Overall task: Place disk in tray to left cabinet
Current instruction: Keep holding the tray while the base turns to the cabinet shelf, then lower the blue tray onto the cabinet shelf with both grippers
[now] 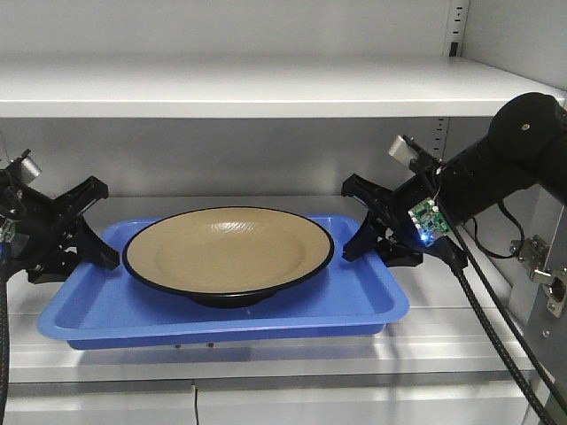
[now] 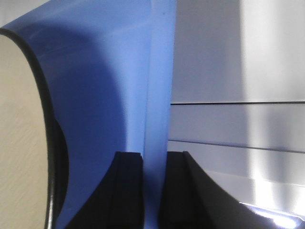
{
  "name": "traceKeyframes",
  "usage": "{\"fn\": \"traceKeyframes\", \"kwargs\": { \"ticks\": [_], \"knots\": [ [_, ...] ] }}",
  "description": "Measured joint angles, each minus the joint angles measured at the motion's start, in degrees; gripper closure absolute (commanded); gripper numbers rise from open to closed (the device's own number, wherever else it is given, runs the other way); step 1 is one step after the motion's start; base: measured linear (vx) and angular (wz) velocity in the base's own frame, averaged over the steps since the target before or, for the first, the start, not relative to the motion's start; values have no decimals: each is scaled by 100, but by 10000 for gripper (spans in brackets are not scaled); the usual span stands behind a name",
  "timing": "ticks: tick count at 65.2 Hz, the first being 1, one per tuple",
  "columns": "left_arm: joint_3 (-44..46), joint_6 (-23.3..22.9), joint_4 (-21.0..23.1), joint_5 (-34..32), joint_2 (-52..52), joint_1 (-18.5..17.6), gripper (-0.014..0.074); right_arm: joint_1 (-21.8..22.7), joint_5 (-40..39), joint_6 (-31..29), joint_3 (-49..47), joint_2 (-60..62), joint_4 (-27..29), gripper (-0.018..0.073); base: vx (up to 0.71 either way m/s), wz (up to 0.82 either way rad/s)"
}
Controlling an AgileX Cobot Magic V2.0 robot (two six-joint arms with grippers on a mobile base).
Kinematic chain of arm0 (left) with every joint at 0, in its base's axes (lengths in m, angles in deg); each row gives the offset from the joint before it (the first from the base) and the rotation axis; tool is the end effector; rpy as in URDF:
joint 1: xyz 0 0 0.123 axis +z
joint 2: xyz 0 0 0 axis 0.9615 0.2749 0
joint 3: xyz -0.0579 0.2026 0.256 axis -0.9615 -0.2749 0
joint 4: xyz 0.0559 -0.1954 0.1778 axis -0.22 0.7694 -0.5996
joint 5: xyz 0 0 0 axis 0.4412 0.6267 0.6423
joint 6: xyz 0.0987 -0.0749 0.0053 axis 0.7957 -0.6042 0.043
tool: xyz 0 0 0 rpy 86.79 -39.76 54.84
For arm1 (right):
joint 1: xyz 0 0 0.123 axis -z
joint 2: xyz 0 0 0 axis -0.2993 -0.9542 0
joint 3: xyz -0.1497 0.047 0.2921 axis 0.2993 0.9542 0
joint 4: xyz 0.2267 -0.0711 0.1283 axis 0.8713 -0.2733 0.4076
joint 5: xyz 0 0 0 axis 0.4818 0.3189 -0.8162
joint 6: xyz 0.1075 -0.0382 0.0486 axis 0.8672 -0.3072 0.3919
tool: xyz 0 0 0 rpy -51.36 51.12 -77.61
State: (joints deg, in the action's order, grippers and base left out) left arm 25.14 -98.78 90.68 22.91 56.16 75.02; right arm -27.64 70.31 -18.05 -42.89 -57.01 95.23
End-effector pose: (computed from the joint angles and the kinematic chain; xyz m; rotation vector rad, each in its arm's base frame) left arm 0.4115 -0.0641 0.3994 -0.3292 2.5975 -0.9356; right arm 0.4567 0.1458 0.3876 0.0989 2.6518 0.8898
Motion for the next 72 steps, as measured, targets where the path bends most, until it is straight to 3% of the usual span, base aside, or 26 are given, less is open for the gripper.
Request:
{"fn": "traceKeyframes", "kwargs": {
  "ticks": [20,53,72],
  "knots": [
    [2,109,-142,-226,268,-36,596,-65,-222,-25,0,-145,-247,563,0,0],
    [2,232,-162,-1640,901,-60,596,-196,-1622,-462,0,-833,-273,560,0,0],
    [2,771,-82,-2351,1151,-77,591,-216,-1947,-624,0,-1252,-104,544,0,0]
  ]
}}
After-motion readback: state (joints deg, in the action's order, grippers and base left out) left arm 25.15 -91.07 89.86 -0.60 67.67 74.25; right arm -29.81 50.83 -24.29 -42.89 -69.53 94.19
